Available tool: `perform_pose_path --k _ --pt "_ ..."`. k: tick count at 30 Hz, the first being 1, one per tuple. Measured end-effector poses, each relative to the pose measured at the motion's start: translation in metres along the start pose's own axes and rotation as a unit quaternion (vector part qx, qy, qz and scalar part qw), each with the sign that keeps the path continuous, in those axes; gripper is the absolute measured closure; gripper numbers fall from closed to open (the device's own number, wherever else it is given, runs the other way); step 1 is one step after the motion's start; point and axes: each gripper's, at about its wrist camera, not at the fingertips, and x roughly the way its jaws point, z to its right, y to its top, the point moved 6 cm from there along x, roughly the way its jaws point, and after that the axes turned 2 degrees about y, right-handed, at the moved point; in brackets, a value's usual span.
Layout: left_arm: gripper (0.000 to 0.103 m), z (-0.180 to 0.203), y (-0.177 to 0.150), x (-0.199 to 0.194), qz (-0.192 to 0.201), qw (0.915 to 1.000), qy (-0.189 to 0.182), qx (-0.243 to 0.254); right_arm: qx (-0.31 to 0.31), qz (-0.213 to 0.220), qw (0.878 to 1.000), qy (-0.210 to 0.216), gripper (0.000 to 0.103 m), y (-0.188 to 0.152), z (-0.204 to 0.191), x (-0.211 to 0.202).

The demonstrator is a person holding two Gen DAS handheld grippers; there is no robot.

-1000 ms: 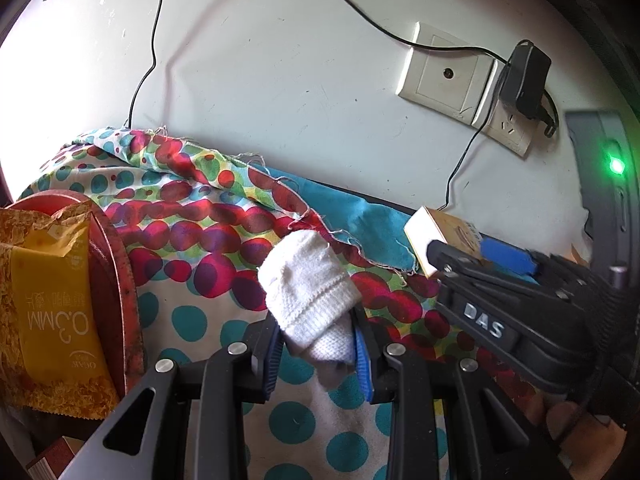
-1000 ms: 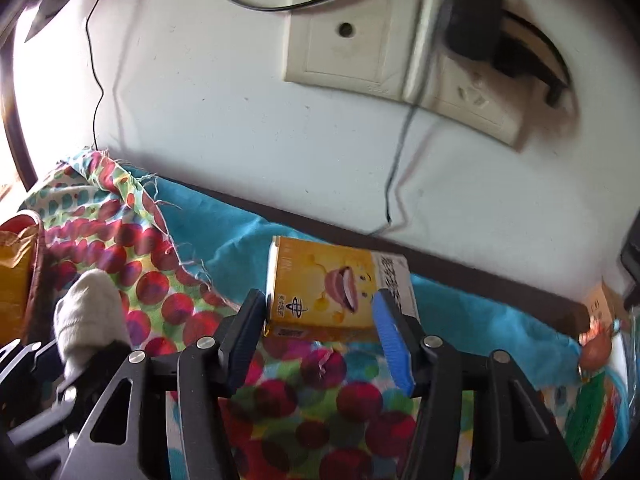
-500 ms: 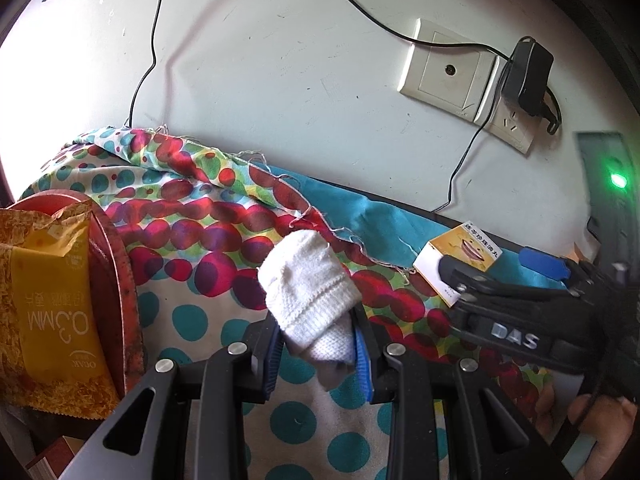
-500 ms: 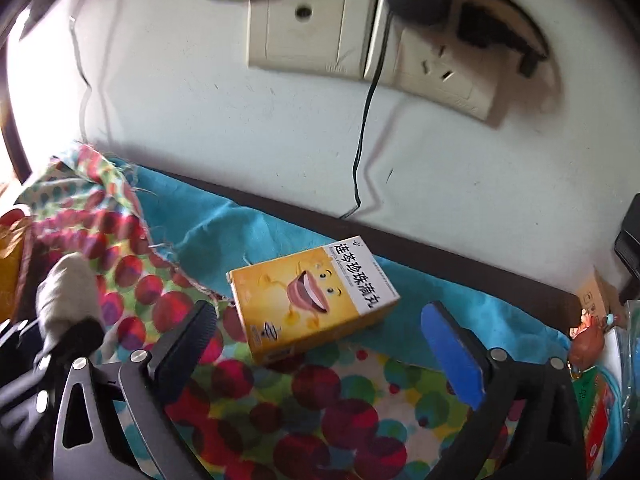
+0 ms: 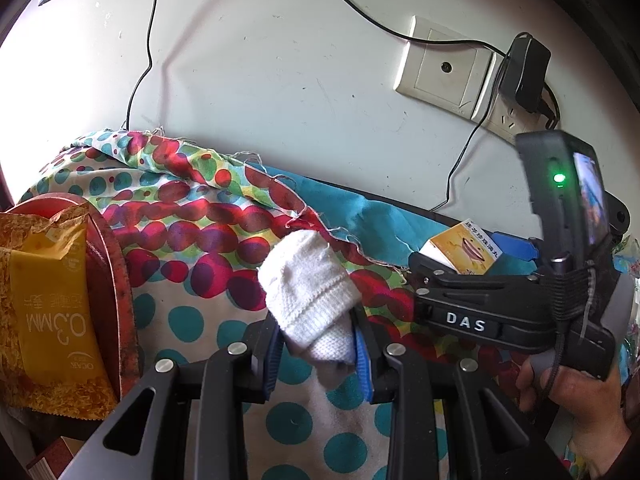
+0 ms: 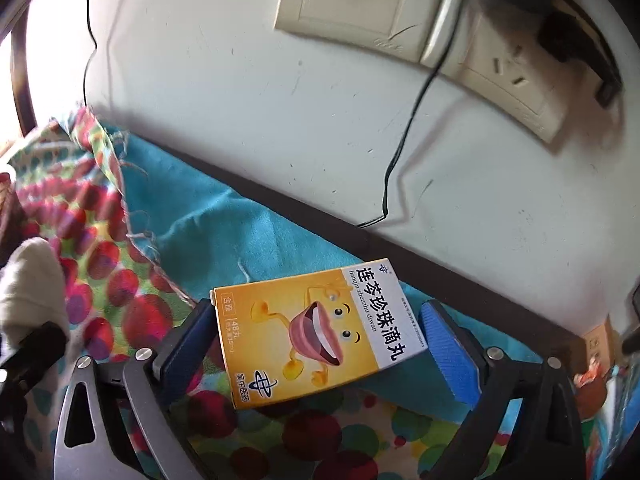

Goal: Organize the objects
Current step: 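Move the right tool to the yellow medicine box while the left holds the sock, then grasp the yellow medicine box with the right tool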

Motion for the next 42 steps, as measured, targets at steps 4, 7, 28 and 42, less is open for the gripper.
perform_pose_path --k 4,7,28,42 --pt "0.073 0.002 0.001 0.0 0.003 1.0 0.004 0.004 0.01 0.017 1.0 -0.006 0.005 -0.003 -0.001 -0.018" --pt "0.073 0.002 0.001 0.001 0.0 1.0 0.006 0.006 0.02 0.021 1.0 -0.005 0.005 -0.011 -0.001 -0.035" --pt "0.072 0.012 0.001 -0.001 0.01 0.9989 0.028 0.037 0.175 0.04 0.981 -0.075 0.005 -0.123 0.029 -0.135" --pt "0.071 0.012 0.002 0.002 0.002 0.9991 0.025 0.035 0.199 0.002 0.975 -0.096 0.005 -0.133 0.042 -0.121"
